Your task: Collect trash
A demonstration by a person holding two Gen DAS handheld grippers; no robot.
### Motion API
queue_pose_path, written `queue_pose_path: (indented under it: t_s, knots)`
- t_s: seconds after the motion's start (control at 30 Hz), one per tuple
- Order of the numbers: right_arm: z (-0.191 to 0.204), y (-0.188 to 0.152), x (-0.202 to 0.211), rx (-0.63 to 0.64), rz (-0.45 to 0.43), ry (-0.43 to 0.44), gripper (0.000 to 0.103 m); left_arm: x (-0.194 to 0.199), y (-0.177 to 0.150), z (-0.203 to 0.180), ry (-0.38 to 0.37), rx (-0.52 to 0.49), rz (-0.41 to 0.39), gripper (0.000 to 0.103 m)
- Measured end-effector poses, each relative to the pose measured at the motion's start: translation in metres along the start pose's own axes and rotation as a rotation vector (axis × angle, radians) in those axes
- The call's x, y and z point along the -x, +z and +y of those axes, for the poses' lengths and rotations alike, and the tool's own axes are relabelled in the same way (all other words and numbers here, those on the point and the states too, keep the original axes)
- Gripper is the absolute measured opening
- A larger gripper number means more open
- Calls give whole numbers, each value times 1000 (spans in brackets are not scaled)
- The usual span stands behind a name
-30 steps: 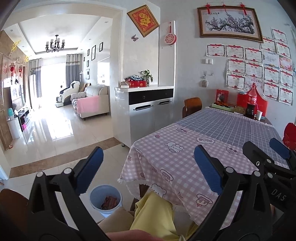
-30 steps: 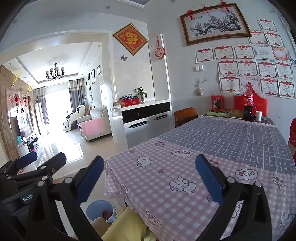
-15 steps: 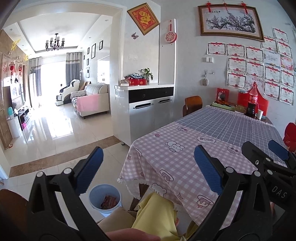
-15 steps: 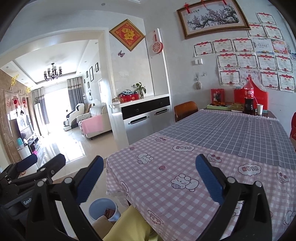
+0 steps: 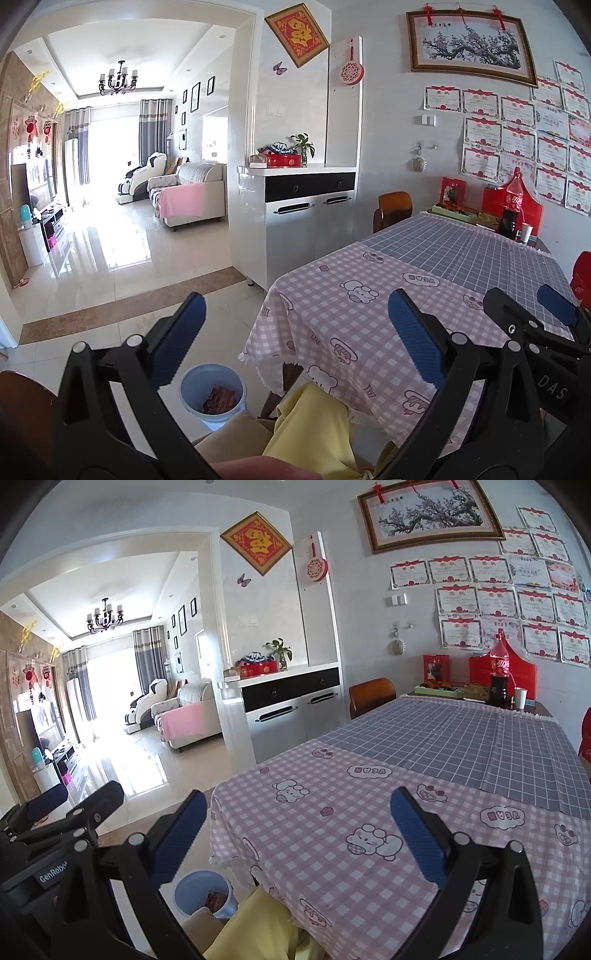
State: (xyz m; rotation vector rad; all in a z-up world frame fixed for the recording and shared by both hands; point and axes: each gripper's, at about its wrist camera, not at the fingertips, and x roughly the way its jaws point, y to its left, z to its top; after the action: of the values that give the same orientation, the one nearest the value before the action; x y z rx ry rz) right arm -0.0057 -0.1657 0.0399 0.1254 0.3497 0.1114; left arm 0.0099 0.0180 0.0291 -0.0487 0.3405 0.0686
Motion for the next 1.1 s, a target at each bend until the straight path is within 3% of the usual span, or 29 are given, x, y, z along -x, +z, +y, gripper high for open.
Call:
queue_pose_path:
  t_s: [1.1]
  knots:
    - [-14,-2,-11,-23,13,-25,98,-8,-1,-10,-5,-26,14,97]
